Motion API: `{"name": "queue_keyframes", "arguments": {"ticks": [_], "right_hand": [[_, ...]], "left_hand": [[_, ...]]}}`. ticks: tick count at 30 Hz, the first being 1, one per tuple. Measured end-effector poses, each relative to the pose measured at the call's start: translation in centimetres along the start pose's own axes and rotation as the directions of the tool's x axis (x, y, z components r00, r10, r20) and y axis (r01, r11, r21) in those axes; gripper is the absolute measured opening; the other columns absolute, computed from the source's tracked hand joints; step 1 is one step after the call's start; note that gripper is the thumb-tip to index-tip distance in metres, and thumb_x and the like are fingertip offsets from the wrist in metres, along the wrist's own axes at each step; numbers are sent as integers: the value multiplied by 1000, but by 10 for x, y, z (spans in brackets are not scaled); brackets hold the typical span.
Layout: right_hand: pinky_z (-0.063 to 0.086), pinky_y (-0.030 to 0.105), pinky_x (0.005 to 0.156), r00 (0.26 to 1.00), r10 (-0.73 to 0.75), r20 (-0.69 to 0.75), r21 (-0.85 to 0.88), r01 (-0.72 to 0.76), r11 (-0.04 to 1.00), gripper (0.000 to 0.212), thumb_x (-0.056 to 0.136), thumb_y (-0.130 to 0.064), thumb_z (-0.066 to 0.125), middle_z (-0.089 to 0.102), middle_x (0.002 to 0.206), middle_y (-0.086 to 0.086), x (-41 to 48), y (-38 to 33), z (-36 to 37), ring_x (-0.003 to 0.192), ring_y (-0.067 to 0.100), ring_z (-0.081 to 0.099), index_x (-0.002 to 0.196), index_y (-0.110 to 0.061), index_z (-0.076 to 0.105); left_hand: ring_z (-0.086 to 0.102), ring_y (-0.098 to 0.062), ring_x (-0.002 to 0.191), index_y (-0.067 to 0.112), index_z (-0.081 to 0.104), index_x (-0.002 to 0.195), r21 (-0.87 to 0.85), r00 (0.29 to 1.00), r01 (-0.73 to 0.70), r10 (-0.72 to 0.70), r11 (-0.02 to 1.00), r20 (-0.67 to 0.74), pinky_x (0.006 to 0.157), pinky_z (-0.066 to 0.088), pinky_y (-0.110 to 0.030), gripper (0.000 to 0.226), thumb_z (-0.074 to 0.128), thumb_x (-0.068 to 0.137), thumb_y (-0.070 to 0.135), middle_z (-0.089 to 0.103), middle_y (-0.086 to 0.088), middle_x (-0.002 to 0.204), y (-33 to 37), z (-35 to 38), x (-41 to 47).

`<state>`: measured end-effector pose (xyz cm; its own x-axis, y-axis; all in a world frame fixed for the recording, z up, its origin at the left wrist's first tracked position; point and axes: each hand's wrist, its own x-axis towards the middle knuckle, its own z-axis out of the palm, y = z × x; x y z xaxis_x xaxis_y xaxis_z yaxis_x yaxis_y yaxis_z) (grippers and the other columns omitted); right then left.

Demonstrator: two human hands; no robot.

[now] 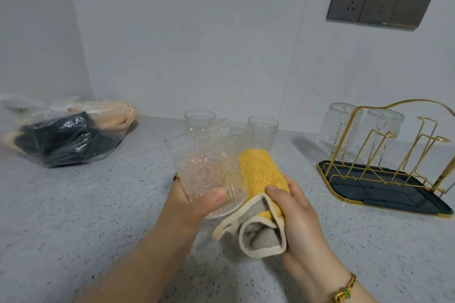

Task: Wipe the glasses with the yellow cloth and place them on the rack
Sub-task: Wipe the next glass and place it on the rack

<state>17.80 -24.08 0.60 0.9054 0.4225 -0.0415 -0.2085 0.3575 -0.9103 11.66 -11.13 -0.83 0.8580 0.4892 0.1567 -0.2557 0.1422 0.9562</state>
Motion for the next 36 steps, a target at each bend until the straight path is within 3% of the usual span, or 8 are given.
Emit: {"name": "queue_keyframes", "arguments": {"ticks": [4,6,10,15,19,24,31,36], "right_hand": [[51,30,63,975,153,164,-20,-151,988,21,85,-3,49,67,79,13,-6,13,9,68,23,62,102,-10,59],[52,24,56,957,180,229,-31,-177,984,20,83,-1,48,67,69,10,-9,15,11,60,18,62,97,-8,62],[49,23,51,952,191,240,-69,-180,981,20,83,1,46,62,61,9,-7,9,6,55,18,58,86,-7,64],[47,27,55,974,144,174,-6,-145,989,8,75,-3,54,56,63,11,-4,-1,2,58,21,55,75,-7,61],[45,22,45,983,110,145,99,-125,987,21,83,-1,42,56,51,5,-2,-2,1,46,16,55,68,-10,54],[52,27,55,948,162,274,6,-170,985,20,84,0,44,67,68,11,-5,6,5,60,20,62,92,-5,61],[39,17,43,948,202,247,-133,-173,976,16,63,-5,55,44,44,0,-4,-5,0,40,11,45,50,-14,52],[36,27,53,982,149,114,40,-154,987,19,64,-8,58,38,56,5,4,-6,-6,51,16,41,62,-13,41]], "left_hand": [[66,-5,70,28,49,91,66,993,-29,37,997,-109,53,47,-8,43,77,60,17,68,5,81,0,5,0],[60,-4,76,29,45,89,136,985,-38,60,990,-163,57,45,-11,43,75,70,5,60,7,88,-1,5,2],[60,-10,93,31,47,99,159,979,-28,59,987,-193,78,47,-29,57,81,54,25,61,7,99,-1,-1,6],[64,-4,82,28,49,101,93,986,-63,76,994,-150,66,48,-18,58,72,48,23,62,6,96,5,-3,5],[65,7,71,24,51,103,161,994,-64,77,985,-73,57,48,-6,52,81,63,7,65,4,94,-2,-2,3],[60,-5,83,27,48,98,174,988,-75,96,982,-118,61,46,-12,50,77,66,3,62,4,96,-2,-1,4],[62,-6,84,29,50,94,135,983,-72,93,988,-156,64,46,-18,51,83,57,16,63,7,96,3,-3,6],[63,10,71,23,51,99,180,990,-113,125,977,-59,57,47,-3,51,80,58,16,63,5,93,1,0,2]]}}
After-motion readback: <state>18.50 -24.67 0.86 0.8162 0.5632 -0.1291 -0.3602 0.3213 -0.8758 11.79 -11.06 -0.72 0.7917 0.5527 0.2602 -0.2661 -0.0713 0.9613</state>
